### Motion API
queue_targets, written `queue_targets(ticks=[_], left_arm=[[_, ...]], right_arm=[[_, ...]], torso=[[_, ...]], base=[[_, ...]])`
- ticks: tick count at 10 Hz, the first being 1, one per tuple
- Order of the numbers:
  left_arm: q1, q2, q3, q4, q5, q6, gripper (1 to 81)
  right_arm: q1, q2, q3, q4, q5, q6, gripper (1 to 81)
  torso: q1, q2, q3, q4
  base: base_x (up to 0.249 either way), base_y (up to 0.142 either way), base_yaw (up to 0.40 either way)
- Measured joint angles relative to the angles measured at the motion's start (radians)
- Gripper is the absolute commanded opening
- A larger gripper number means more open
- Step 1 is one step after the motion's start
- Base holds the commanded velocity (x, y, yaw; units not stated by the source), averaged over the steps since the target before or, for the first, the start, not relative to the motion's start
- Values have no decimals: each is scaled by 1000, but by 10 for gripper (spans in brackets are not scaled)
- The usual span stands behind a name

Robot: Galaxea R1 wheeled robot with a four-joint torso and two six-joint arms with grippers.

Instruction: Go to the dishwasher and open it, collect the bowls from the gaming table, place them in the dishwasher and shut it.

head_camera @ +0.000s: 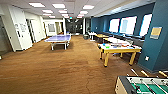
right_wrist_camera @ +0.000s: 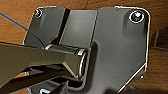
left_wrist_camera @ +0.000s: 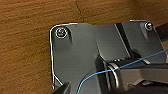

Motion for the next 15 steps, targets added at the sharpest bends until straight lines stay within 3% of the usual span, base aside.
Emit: queue_targets(ticks=[3, 10, 15], left_arm=[[0, 1, 0, 0, 0, 0, 811], [0, 1, 0, 0, 0, 0, 811], [1, 1, 0, 0, 0, 0, 811]], right_arm=[[-3, -1, 0, 0, -1, 0, 811], [-1, -2, 0, 0, 0, 0, 811], [-2, 0, 0, 0, 0, 0, 811]], torso=[[0, 0, 0, 0], [0, 0, 0, 0], [0, 0, 0, 0]], base=[[110, 0, 0], [105, 65, 0], [102, 0, 0]])
